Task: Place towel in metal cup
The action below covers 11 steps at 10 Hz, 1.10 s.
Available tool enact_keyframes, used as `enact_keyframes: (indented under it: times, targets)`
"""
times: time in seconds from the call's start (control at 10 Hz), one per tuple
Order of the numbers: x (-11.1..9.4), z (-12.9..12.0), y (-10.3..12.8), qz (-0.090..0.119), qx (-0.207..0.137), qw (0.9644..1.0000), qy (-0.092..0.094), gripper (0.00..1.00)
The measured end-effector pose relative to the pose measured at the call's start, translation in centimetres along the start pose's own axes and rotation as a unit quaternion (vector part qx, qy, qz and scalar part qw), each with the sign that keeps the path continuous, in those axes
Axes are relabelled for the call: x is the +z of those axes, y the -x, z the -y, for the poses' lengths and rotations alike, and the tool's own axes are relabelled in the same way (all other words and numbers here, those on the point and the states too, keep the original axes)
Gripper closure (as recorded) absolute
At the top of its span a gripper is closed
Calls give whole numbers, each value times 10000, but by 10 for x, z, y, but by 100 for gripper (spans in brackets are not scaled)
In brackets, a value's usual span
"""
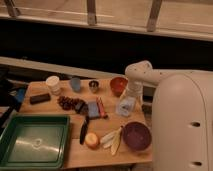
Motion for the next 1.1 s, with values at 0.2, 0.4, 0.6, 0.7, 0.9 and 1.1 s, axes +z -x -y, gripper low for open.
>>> enact_keyframes:
  times: [0.2, 0.4, 0.6, 0.7, 0.9, 1.1]
  targets:
    - [17, -4, -5, -108, -55, 9999, 37, 23]
    - [27, -14, -7, -153, -141, 9998, 55, 23]
    - [36, -20, -8, -145, -172, 9997, 53, 23]
    - [41, -21, -8, -164, -170, 9997, 72, 23]
    - [56, -22, -10, -298, -146, 9994, 141, 23]
    - [69, -23, -12, -477, -155, 9986, 141, 24]
